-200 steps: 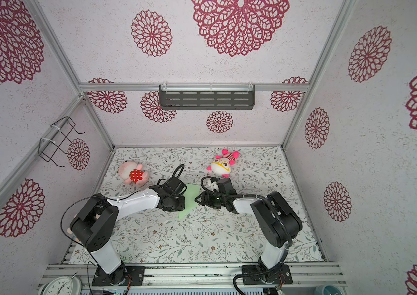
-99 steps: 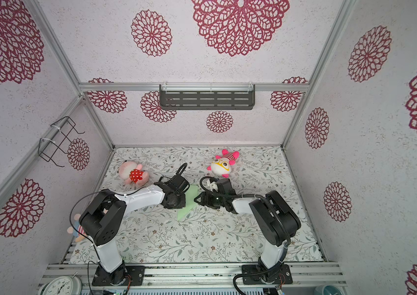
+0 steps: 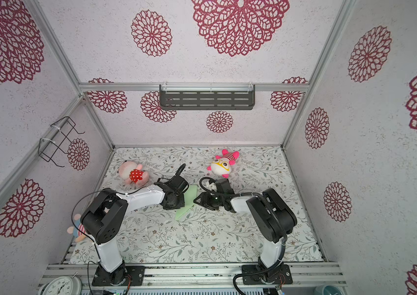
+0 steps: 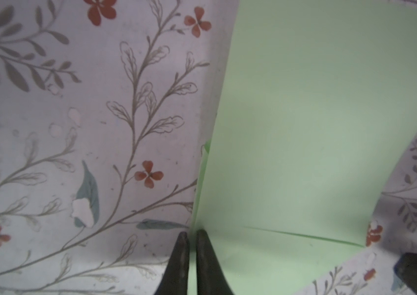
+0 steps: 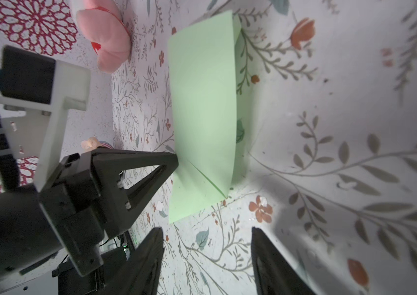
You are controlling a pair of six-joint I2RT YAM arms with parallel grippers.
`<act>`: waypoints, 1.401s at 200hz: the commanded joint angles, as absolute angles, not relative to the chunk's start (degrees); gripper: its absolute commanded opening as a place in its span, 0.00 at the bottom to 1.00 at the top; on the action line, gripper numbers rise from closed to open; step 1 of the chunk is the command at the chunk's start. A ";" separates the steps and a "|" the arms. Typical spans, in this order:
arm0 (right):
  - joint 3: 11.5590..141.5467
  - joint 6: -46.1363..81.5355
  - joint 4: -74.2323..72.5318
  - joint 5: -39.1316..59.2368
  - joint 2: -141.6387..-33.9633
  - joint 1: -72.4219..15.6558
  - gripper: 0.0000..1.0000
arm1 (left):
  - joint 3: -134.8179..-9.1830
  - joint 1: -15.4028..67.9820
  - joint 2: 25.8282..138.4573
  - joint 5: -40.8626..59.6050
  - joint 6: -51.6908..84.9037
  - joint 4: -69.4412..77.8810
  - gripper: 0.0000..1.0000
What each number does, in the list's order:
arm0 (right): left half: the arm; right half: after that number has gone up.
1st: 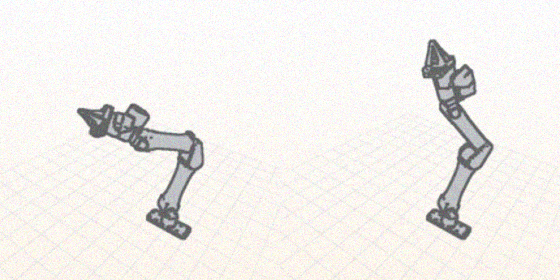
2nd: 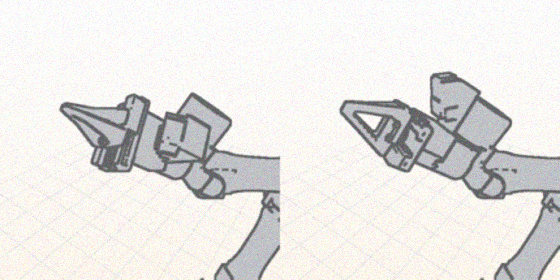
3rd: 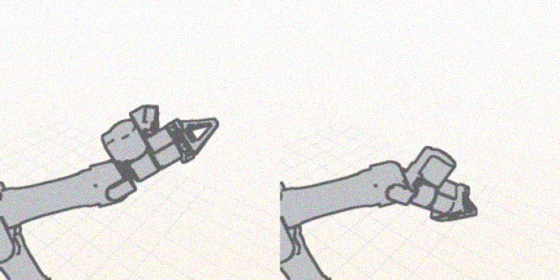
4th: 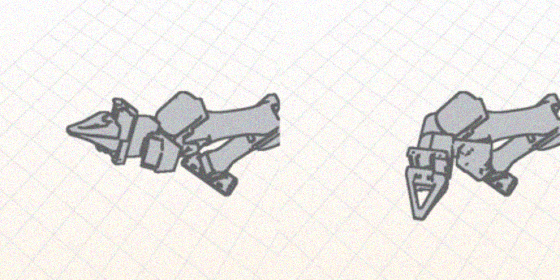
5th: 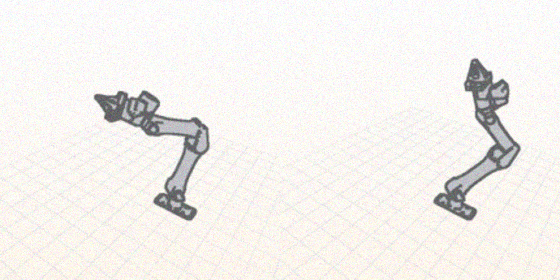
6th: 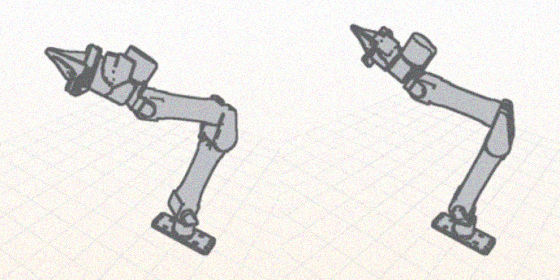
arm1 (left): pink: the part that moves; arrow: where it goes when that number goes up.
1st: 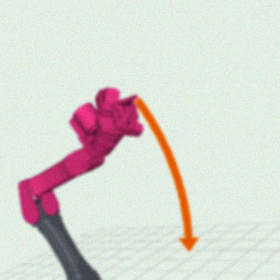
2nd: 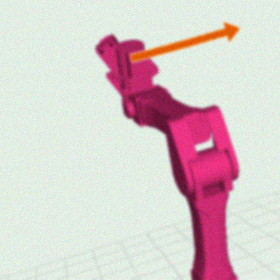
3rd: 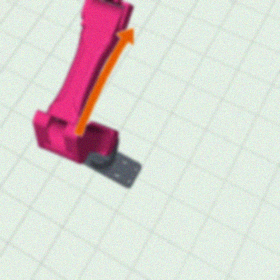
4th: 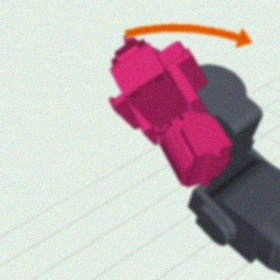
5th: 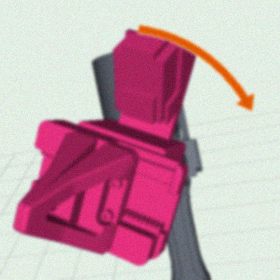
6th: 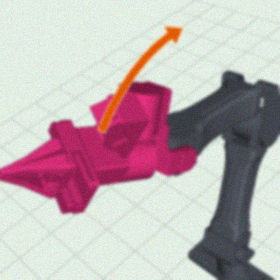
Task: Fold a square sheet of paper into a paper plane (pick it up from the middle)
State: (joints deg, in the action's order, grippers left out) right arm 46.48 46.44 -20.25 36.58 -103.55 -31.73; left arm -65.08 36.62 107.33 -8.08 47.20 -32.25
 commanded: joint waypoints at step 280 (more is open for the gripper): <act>50.29 61.49 -32.78 33.10 -109.60 -32.71 0.08 | -59.65 34.85 95.72 -2.94 43.63 -21.86 0.43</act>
State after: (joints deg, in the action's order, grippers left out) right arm 52.45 60.05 -30.13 36.75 -115.15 -33.52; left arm -59.72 34.94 101.56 -3.09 45.30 -25.89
